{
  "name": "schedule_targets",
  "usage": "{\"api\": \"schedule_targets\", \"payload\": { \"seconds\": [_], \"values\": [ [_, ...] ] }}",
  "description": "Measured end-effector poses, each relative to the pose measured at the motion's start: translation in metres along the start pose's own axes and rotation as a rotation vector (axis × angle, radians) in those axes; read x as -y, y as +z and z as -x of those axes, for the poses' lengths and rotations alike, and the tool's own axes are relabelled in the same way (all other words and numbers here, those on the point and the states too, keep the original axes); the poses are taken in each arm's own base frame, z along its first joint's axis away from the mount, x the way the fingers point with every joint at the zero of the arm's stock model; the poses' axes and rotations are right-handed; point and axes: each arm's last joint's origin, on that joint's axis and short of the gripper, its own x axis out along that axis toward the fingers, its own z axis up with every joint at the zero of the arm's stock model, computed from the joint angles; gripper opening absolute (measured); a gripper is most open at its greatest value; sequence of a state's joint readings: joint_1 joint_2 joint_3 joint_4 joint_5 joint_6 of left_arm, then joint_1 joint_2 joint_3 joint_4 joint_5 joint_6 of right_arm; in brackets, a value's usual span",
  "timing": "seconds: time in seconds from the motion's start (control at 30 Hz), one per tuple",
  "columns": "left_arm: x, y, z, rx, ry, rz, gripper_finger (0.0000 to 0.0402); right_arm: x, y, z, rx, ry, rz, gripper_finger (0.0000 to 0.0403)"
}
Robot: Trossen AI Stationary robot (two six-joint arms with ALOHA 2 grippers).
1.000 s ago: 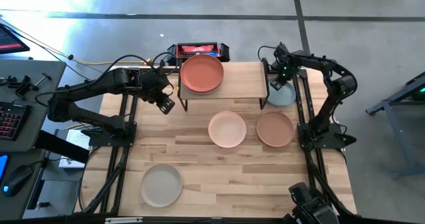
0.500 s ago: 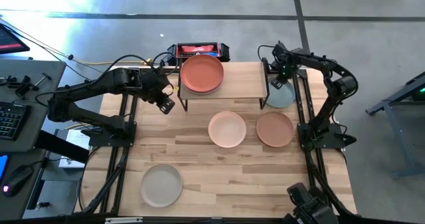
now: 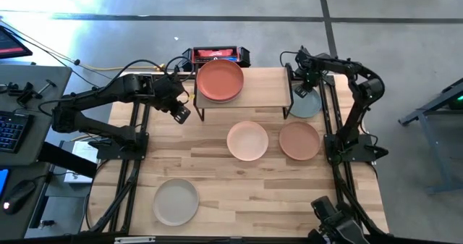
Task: Place and stack plates onto a shelf
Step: Put the light blue plate on the shelf
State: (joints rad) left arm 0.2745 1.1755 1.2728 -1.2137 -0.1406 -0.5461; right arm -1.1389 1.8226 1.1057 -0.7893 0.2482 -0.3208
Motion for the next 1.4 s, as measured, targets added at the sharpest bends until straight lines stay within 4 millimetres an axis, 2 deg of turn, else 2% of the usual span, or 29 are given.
{"api": "schedule_targets", "payload": {
  "seconds": [0.33, 0.57, 0.83, 1.13, 1.4],
  "values": [
    [0.000, 0.000, 0.000, 0.000, 0.000, 0.000, 0.0087, 0.001, 0.001, -0.004, 0.004, 0.018, -0.014, 0.0085],
    [0.000, 0.000, 0.000, 0.000, 0.000, 0.000, 0.0087, 0.000, 0.000, -0.003, -0.007, 0.023, -0.048, 0.0008],
    [0.000, 0.000, 0.000, 0.000, 0.000, 0.000, 0.0087, 0.001, -0.003, 0.003, -0.003, 0.025, -0.104, 0.0003],
    [0.000, 0.000, 0.000, 0.000, 0.000, 0.000, 0.0087, 0.001, -0.008, 0.024, 0.043, 0.014, -0.147, 0.0000],
    [0.000, 0.000, 0.000, 0.000, 0.000, 0.000, 0.0087, -0.005, -0.008, 0.033, 0.029, -0.011, -0.148, 0.0000]
  ]
}}
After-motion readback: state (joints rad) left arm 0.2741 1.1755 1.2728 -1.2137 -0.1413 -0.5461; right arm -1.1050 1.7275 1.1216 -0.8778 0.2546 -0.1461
